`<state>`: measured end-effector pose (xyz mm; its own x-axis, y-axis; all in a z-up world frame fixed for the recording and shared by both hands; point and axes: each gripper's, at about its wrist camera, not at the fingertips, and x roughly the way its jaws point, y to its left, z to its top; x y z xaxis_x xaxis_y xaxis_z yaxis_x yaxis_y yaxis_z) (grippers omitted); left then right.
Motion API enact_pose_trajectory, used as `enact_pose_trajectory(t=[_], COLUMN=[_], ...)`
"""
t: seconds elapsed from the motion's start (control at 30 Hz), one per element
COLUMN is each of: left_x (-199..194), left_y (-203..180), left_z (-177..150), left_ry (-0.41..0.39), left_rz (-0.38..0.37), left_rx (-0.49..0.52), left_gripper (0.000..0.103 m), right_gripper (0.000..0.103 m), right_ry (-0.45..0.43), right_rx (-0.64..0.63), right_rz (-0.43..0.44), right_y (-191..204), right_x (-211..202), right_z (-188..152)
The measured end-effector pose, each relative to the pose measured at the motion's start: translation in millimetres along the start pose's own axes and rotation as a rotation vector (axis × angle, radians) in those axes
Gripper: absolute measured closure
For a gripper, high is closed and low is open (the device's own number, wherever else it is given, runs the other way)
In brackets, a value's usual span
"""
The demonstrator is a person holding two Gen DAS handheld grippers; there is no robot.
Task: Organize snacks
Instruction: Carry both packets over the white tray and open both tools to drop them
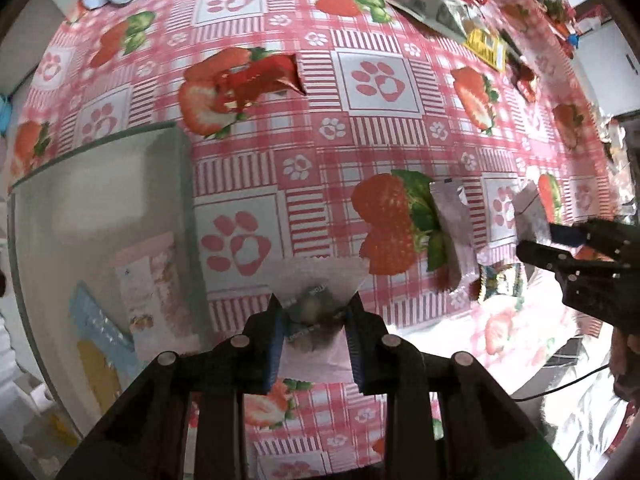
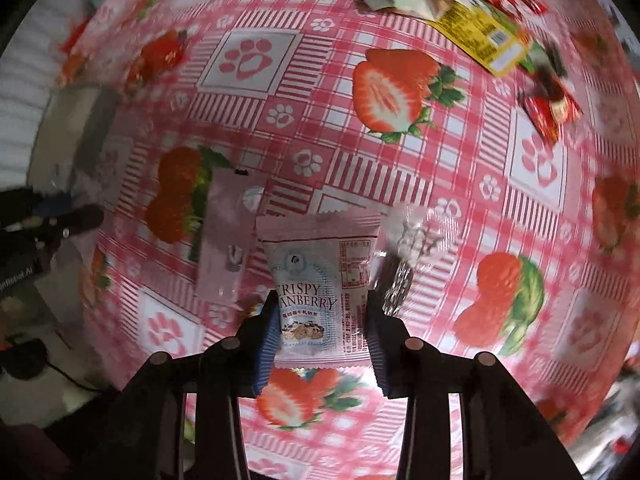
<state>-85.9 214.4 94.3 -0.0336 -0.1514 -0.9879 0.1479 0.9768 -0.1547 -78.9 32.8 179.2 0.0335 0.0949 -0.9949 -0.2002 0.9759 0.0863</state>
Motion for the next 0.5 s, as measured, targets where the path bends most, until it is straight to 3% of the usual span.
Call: enact_pose_trajectory(t=[0.17,0.3,0.5], left_x=[-17,-28,-33], left_y=[13,18,18], left_z=[-12,-33,-40], left_ry=[0.000,-0.017,-0.026], left_rz=[0.005,0.005,0.020], left_rx=[-0.001,-0.010,-0.060], left_gripper=[0.072,0.072,0.072], right_gripper=[0.062,0.062,0.062], right_ry=[-0.006,-0.006,-0.010], right_rx=[0.113,0.137,0.126], right_rz=[0.080,0.079,0.060], right_y=[-15,-14,14], right_x=[-21,-24,-18], right_z=[-15,-27,-34])
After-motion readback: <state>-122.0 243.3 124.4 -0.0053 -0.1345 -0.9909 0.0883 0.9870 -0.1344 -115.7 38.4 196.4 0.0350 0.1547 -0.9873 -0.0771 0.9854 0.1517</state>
